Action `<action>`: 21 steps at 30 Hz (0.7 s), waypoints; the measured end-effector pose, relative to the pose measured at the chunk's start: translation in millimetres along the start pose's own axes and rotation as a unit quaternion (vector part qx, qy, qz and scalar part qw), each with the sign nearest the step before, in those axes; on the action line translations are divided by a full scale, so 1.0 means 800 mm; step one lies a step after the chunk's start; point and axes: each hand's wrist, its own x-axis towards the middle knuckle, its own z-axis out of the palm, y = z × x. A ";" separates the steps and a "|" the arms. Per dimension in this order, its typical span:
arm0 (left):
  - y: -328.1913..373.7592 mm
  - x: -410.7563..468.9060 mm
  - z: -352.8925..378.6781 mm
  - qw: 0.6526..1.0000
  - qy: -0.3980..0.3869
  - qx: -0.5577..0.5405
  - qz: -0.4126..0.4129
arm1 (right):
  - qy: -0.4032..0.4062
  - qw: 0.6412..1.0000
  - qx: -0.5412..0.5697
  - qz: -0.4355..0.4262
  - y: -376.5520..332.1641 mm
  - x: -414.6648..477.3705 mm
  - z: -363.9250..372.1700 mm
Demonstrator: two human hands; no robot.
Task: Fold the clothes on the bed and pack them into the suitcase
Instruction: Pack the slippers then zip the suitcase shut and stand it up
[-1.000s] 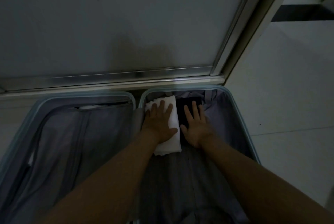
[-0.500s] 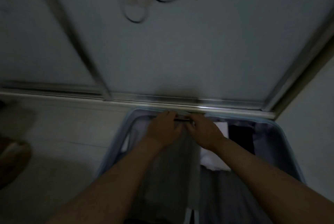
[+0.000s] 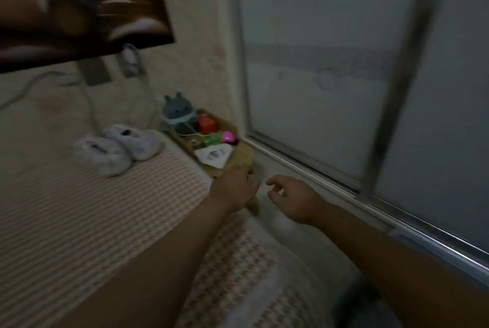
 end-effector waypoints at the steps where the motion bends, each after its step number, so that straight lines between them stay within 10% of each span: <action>1: -0.040 -0.003 -0.024 1.000 0.010 0.010 -0.023 | -0.018 1.000 -0.003 -0.012 -0.035 0.025 0.015; 11: -0.359 -0.008 -0.150 0.981 0.104 0.089 -0.137 | -0.084 0.982 -0.076 -0.151 -0.266 0.245 0.170; 21: -0.460 0.065 -0.126 0.975 0.098 0.092 -0.177 | -0.042 0.975 -0.142 -0.165 -0.331 0.433 0.268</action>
